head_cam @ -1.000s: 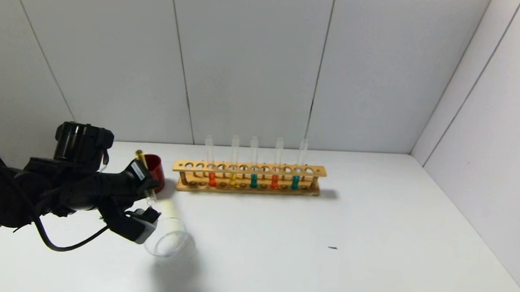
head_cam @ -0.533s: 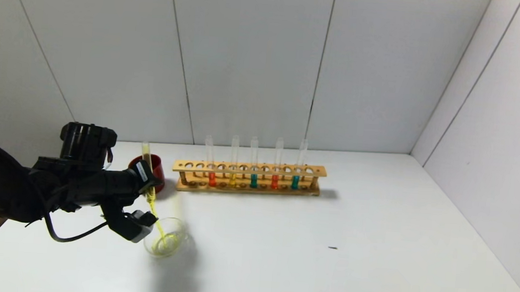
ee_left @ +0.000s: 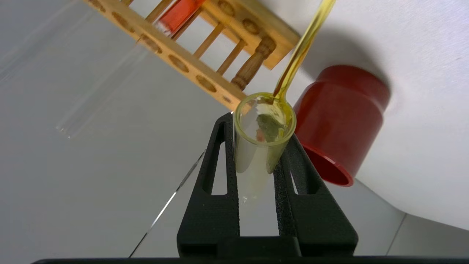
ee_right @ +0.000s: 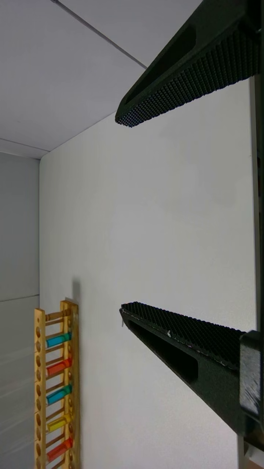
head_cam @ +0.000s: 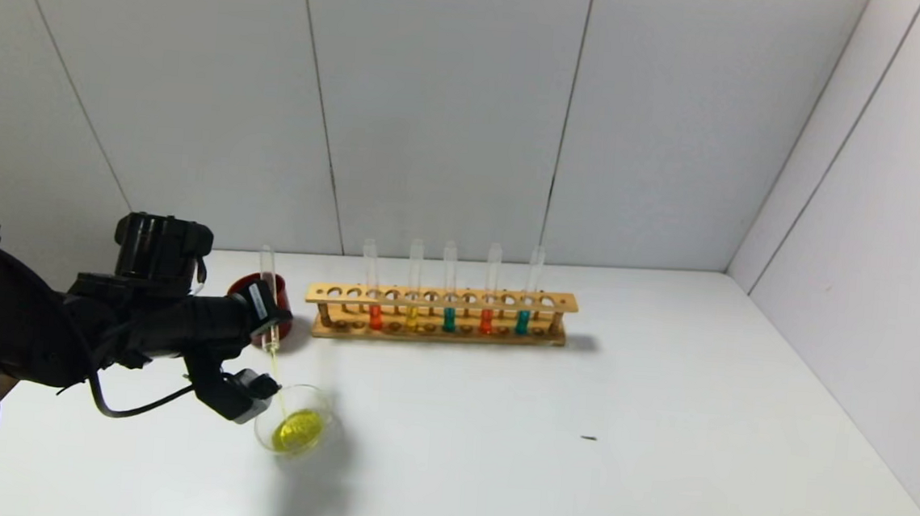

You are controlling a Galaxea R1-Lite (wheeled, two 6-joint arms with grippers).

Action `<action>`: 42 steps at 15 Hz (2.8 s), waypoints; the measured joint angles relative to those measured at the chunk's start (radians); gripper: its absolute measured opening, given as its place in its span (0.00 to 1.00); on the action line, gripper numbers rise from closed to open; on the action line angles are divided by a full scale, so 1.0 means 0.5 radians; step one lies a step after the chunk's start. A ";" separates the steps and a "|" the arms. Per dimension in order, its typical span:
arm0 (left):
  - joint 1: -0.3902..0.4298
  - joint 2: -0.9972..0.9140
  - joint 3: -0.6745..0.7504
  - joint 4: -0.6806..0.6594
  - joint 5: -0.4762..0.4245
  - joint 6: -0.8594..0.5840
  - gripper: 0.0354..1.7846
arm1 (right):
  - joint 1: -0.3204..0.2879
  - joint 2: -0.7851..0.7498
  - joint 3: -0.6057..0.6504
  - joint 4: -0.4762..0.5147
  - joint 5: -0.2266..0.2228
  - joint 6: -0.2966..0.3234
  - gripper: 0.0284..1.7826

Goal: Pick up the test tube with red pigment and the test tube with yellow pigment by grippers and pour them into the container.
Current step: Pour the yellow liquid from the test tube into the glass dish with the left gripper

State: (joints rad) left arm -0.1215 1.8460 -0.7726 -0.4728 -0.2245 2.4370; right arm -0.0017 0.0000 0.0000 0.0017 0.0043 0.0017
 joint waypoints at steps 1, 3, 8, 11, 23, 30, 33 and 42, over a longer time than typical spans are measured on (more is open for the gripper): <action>-0.002 0.006 0.004 -0.051 0.001 0.001 0.16 | 0.000 0.000 0.000 0.000 -0.001 0.000 0.98; -0.014 0.012 0.017 -0.136 -0.001 -0.001 0.16 | 0.000 0.000 0.000 0.000 -0.001 0.000 0.98; -0.055 0.001 0.029 -0.143 0.014 0.034 0.16 | 0.000 0.000 0.000 0.000 0.000 0.000 0.98; -0.058 -0.020 0.032 -0.143 0.042 0.053 0.16 | 0.000 0.000 0.000 0.000 0.000 0.000 0.98; -0.114 -0.063 0.030 -0.149 0.095 0.191 0.16 | 0.000 0.000 0.000 0.000 -0.001 -0.001 0.98; -0.135 -0.125 0.140 -0.416 0.152 0.309 0.16 | 0.000 0.000 0.000 0.000 0.000 0.000 0.98; -0.151 -0.165 0.206 -0.603 0.189 0.391 0.16 | 0.000 0.000 0.000 0.000 -0.001 -0.001 0.98; -0.151 -0.220 0.312 -0.664 0.236 0.292 0.16 | 0.000 0.000 0.000 0.000 0.000 -0.001 0.98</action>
State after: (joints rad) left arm -0.1972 1.7357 -0.6166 -0.8049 -0.1066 2.5830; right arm -0.0017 0.0000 0.0000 0.0017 0.0043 0.0013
